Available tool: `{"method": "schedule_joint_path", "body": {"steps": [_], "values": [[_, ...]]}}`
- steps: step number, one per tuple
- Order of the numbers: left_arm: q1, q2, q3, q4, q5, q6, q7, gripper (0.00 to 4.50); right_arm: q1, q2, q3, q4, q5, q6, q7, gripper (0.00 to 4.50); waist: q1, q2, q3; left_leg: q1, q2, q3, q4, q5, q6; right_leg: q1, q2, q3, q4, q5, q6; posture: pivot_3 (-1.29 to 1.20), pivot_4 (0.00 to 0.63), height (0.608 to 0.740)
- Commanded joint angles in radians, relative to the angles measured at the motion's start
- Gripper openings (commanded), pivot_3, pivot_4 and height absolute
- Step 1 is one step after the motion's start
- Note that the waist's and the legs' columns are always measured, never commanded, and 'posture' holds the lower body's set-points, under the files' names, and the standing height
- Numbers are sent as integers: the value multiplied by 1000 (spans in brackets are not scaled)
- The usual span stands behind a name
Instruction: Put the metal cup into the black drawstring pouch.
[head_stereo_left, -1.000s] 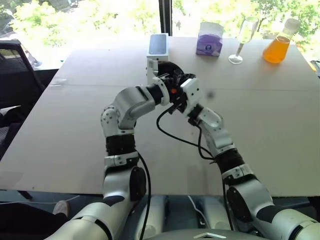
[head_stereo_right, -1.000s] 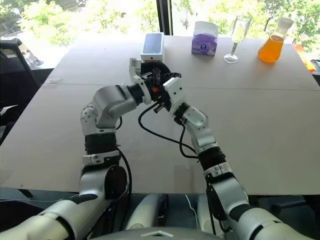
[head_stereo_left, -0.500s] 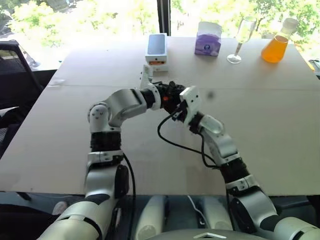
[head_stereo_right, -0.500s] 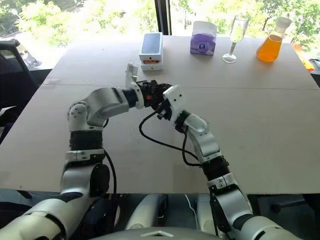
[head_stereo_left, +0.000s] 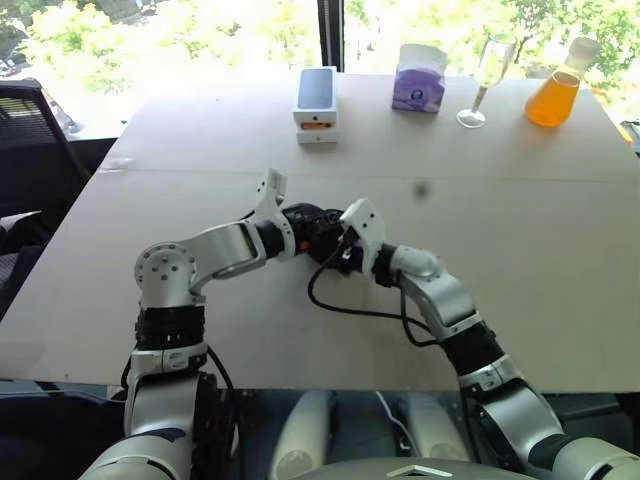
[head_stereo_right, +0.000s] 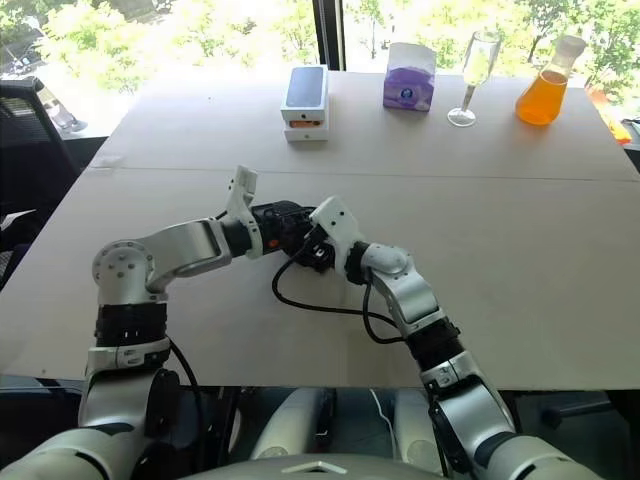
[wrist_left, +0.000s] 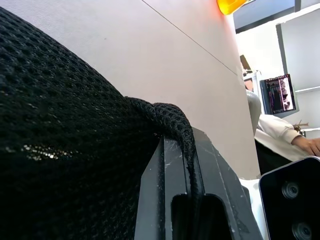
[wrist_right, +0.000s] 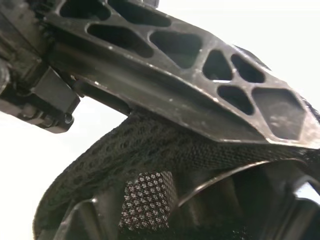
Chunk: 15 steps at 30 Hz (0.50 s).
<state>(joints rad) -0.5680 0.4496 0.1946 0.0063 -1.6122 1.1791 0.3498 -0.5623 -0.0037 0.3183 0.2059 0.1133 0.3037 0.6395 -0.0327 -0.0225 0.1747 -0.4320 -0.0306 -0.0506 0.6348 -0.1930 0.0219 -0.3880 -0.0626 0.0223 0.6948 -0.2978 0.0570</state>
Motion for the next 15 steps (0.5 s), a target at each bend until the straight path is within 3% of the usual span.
{"method": "schedule_joint_path", "body": {"steps": [1, 9, 15], "values": [[25, 52, -16, -46, 130, -25, -95, 0, -13, -41, 12, -124, -10, 0, 27, 2928, 0, 0, 0, 0, 0, 0, 0, 0, 0, 0, 0, 0, 0, 0, 0, 0, 150, 740], [1, 143, -145, -7, 448, -48, -399, 0, 29, -118, -29, -358, 7, 158, -29, 2928, 2, 0, 0, 0, 0, 0, -1, 0, 0, 0, 1, 0, 0, 0, 0, 0, 150, 740], [-28, 140, -167, -2, 570, -63, -555, 0, 45, -184, -38, -476, -24, 241, -67, 2928, 1, 1, -1, 2, 0, 0, -1, 0, 0, 1, 0, 0, 0, 0, 0, 0, 150, 740]]}}
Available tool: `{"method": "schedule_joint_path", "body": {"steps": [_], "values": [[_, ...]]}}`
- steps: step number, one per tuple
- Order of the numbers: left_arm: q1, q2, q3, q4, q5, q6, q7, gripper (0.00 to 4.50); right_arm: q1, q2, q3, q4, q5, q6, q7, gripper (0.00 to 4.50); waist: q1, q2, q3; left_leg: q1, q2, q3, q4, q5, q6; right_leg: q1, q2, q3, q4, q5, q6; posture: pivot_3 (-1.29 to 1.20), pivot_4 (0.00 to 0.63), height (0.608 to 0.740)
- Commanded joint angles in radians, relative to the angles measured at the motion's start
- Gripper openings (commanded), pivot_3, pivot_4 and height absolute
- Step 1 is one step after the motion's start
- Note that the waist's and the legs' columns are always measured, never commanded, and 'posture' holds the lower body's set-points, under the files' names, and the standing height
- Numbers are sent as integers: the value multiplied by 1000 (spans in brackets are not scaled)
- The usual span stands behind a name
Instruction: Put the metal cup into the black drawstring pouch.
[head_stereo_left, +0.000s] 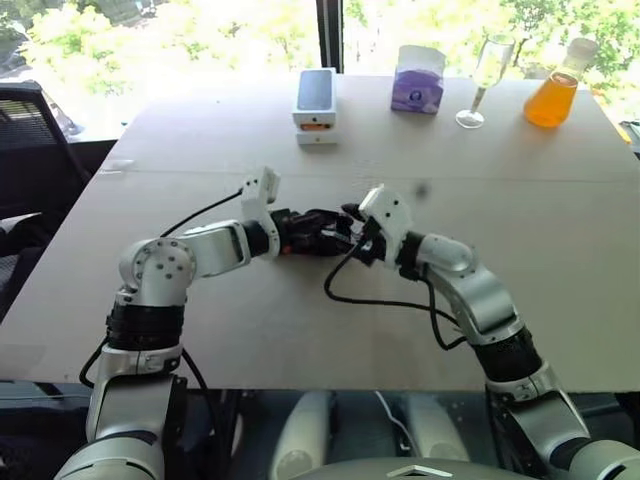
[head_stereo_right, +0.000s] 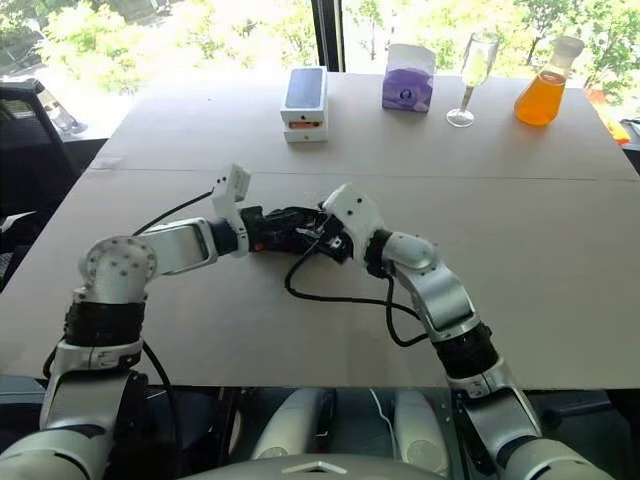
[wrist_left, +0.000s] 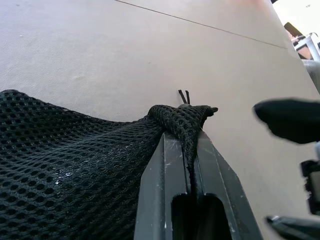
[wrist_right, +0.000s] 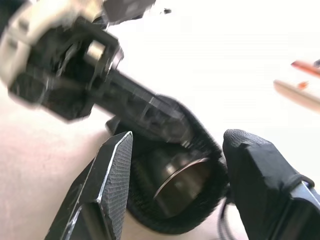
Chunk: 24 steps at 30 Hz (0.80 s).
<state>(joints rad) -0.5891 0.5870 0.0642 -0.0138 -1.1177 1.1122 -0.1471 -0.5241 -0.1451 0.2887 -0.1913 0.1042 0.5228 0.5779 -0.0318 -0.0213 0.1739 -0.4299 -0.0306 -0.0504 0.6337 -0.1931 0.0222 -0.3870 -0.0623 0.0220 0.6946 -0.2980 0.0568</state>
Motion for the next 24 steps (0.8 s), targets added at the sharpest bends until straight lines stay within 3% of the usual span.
{"method": "schedule_joint_path", "body": {"steps": [1, 9, 24], "values": [[-11, 2, -35, 20, 90, 5, -75, 0, 7, -58, -3, -88, -23, 26, -7, 2928, 2, 0, 0, 0, 0, 0, 0, 0, 0, 0, 0, 0, 0, 0, 0, 0, 150, 740], [-6, 51, 3, -35, 157, 13, -214, 0, -12, -176, 31, 28, -109, -57, 1, 2928, -1, 0, 0, -1, 0, 0, 0, -1, 1, 0, 0, 0, 0, 0, 0, 0, 150, 740], [33, 83, 112, -94, 169, 36, -320, 0, -148, -33, 128, 478, -236, -335, -23, 2928, -8, 0, 1, -2, 0, 0, 0, 0, 0, -1, 0, 0, -1, 0, 0, 0, 150, 740]]}}
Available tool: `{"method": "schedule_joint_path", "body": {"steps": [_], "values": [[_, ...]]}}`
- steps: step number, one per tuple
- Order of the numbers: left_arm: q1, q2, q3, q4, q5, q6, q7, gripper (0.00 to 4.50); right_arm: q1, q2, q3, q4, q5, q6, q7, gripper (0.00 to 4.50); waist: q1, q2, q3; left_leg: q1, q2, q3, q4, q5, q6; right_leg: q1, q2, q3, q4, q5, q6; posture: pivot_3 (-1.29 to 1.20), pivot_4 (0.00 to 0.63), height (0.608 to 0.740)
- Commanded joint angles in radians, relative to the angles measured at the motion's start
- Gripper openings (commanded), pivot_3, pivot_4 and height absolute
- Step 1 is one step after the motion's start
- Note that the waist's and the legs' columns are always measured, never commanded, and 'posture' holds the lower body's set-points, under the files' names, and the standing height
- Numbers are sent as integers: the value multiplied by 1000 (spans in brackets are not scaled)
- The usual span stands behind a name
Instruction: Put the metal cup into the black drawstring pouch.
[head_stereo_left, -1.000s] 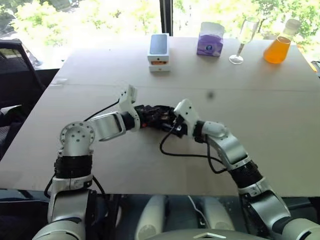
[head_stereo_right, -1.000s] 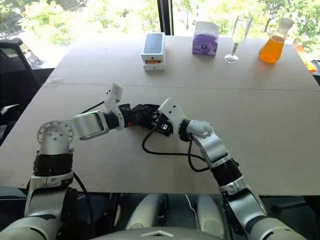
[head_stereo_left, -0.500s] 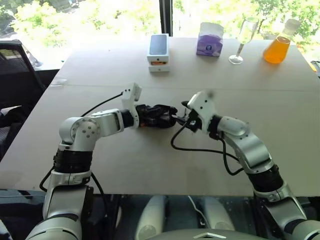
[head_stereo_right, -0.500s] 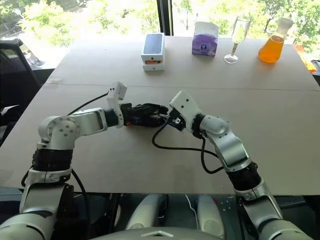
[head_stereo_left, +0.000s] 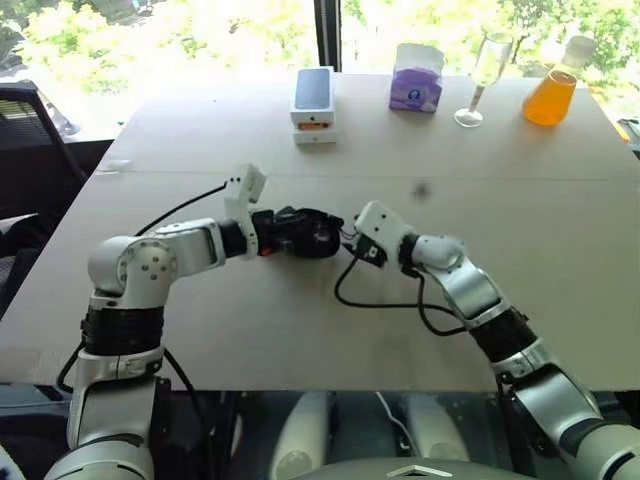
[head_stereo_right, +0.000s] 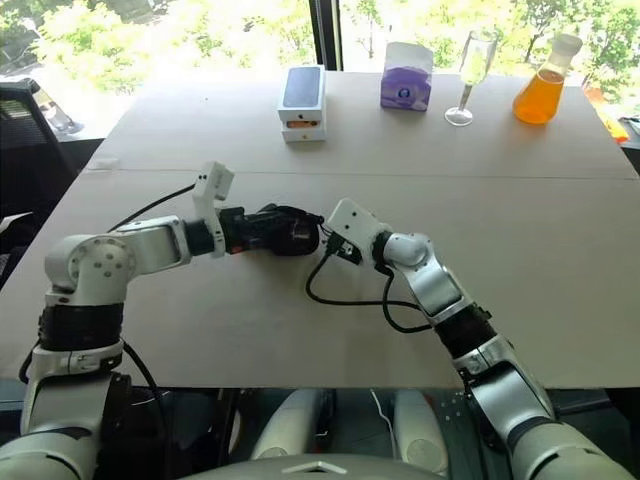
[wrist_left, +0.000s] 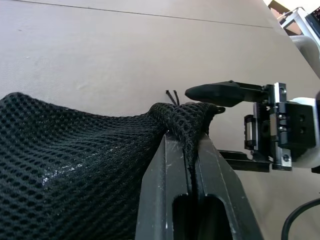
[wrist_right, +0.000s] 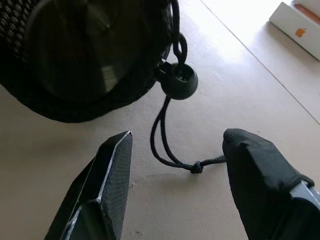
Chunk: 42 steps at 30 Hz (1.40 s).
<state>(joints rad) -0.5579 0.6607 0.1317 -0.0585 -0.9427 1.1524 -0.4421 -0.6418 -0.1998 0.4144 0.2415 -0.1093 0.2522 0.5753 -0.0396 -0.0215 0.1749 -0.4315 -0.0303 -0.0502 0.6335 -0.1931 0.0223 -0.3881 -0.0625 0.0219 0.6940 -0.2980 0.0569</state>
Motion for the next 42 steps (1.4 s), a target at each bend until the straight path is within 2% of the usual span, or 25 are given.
{"method": "schedule_joint_path", "body": {"steps": [1, 4, 5, 7, 11, 18, 25, 28, 31, 32, 33, 37, 42], "values": [[3, 6, 51, -52, -8, -2, -24, 0, -35, 29, 3, 67, -30, -78, -24, 2928, 0, 0, 0, 0, 0, 0, 0, 0, 0, 0, 0, 0, 0, 0, 0, 0, 150, 740], [19, 15, 65, -65, -7, -2, -41, 0, -54, 79, -17, 143, -25, -115, -50, 2928, 0, 0, 0, 0, 0, 0, 0, 0, 0, 0, 0, 0, 0, 0, 0, 0, 150, 740], [23, 17, 69, -64, -3, -4, -44, 0, -60, 85, -16, 164, -33, -130, -58, 2683, -2, 0, 0, 0, 0, 0, 0, 0, 0, 0, 0, 0, 0, 0, 0, 0, 150, 740], [26, 19, 73, -61, 7, -7, -43, 0, -66, 89, -16, 192, -46, -155, -64, 2094, -2, 0, 0, 1, 0, 0, 0, 0, 0, 0, 0, 1, 1, 0, 0, 0, 150, 740], [32, 14, 82, -72, 13, -5, -49, 0, -57, 99, -29, 204, -44, -182, -66, 114, -1, 0, 0, 1, 0, 0, 0, 0, 0, 0, 0, 0, 1, 0, 0, 0, 150, 740], [54, -4, 117, -74, -1, -3, -44, 0, -62, 97, -72, 197, -43, -225, -115, 45, -1, 0, 0, 0, 0, 0, 0, 0, 0, 0, 0, 0, 1, 0, 0, 0, 150, 740], [94, -14, 129, -102, 7, -8, -35, 0, -63, 33, -154, 125, -76, -235, -229, 45, 0, 0, 0, 0, 0, 0, 0, 0, 0, 0, -1, 0, 0, 0, 0, 0, 150, 740], [106, -27, 118, -173, -9, -14, -36, 794, -60, 11, -173, 62, -88, -234, -251, 0, 0, 0, 0, 0, 0, 0, 0, 0, 0, 0, -1, 0, 1, 0, 0, 0, 150, 740], [95, -38, 126, -234, -67, 9, -47, 2071, -58, -10, -172, -19, -103, -223, -248, 0, 1, 0, 0, 0, 0, 0, 0, 0, 0, 0, -2, 1, 0, 0, 0, 0, 150, 740], [81, -39, 133, -240, -85, 13, -51, 2670, -58, -16, -168, -46, -109, -221, -239, 0, 1, 0, 0, 0, 0, 0, 0, 0, 0, 0, -2, 1, 0, 0, 0, 0, 150, 740], [64, -39, 138, -242, -99, 12, -53, 2986, -59, -22, -165, -70, -113, -216, -231, 0, 1, 0, 0, 0, 0, 0, 0, 0, 0, 0, -2, 1, 0, 0, 0, 0, 150, 740], [-31, -32, 104, -216, -87, 11, -38, 2986, -71, -45, -155, -155, -130, -193, -192, 0, 1, 0, 0, 0, 0, 0, 0, 0, 0, 0, 0, 0, 1, 0, 0, 0, 150, 740], [-151, -70, -30, -148, 97, -118, -39, 2986, -94, -38, -141, -246, -129, -142, -147, 0, 3, 0, 0, 0, 0, 0, 0, 0, 0, 0, 0, 0, 0, 0, 0, 0, 150, 740]]}}
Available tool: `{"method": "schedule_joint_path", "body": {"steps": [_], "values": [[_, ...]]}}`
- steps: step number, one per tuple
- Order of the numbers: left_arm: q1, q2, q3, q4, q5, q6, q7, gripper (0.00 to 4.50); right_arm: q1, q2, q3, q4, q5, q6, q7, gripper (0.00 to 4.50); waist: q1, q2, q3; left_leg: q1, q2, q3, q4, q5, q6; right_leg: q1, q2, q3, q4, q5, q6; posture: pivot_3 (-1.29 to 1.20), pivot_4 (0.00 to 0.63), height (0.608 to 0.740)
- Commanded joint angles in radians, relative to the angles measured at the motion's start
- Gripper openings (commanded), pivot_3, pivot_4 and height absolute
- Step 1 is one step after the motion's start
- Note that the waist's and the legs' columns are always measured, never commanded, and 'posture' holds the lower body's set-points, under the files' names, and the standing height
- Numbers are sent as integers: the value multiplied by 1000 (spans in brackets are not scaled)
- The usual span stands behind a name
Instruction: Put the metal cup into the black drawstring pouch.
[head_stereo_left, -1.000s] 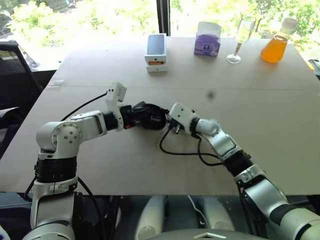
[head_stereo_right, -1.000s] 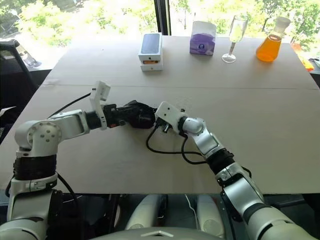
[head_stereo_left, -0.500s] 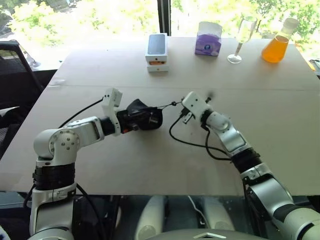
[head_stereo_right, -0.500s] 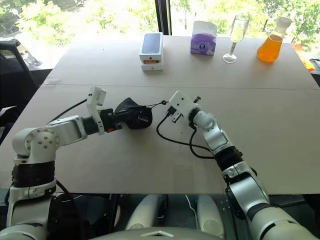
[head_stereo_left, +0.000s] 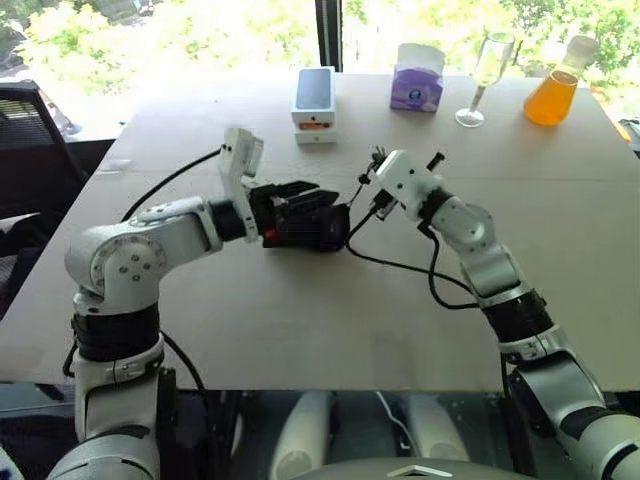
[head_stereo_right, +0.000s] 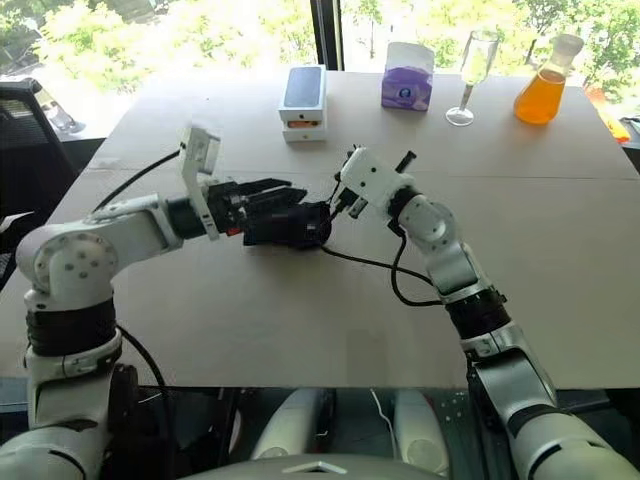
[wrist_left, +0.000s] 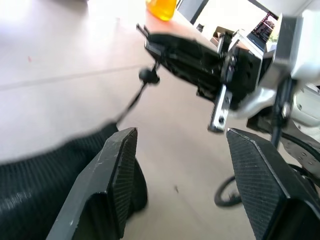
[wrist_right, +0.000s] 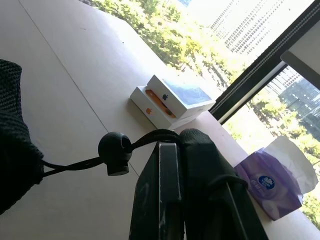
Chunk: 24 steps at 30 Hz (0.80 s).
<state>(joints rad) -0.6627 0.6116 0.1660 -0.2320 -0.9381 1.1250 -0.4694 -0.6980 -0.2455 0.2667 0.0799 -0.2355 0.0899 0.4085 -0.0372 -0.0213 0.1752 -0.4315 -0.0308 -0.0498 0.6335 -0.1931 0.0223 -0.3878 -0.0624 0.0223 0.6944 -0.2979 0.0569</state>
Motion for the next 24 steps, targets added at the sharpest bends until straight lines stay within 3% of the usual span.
{"method": "schedule_joint_path", "body": {"steps": [1, 4, 16, 20, 23, 24], "values": [[-56, -28, -81, 31, 119, -121, -25, 2986, -40, 12, 10, -94, -3, 28, 23, 0, 1, 0, 0, 0, 0, 0, 0, 0, 0, 0, 0, 0, 0, 0, 0, 0, 150, 740], [-63, -19, -157, 38, 229, -225, -69, 2986, -45, 24, 20, -113, -8, 48, 30, 0, -2, 0, 0, 0, 0, 0, 0, 0, 0, 0, 0, 0, 0, 0, 0, 0, 150, 740], [-93, -80, -209, 96, 349, -319, -154, 2986, -46, 67, 42, -180, -21, 100, 37, 0, 0, 0, 0, -1, 0, 0, 0, 0, 0, -1, 0, 0, 0, 0, 0, 0, 150, 740], [-97, -105, -214, 114, 371, -329, -169, 1978, -42, 67, 40, -194, -21, 108, 42, 0, -1, 0, 0, 0, 0, 0, 0, 0, 0, -1, 1, 0, 0, 0, 0, 0, 150, 740], [-99, -118, -213, 125, 381, -333, -181, 867, -37, 69, 42, -204, -20, 116, 44, 0, -1, 0, 0, -1, 0, 0, 0, 0, 0, 0, 1, 0, 0, 0, 0, 0, 150, 740], [-100, -122, -210, 128, 382, -332, -185, 297, -35, 69, 42, -207, -21, 117, 44, 0, -1, 0, 0, -1, 0, 0, 0, 0, 0, 0, 1, 0, 0, 0, 0, 0, 150, 740]]}}
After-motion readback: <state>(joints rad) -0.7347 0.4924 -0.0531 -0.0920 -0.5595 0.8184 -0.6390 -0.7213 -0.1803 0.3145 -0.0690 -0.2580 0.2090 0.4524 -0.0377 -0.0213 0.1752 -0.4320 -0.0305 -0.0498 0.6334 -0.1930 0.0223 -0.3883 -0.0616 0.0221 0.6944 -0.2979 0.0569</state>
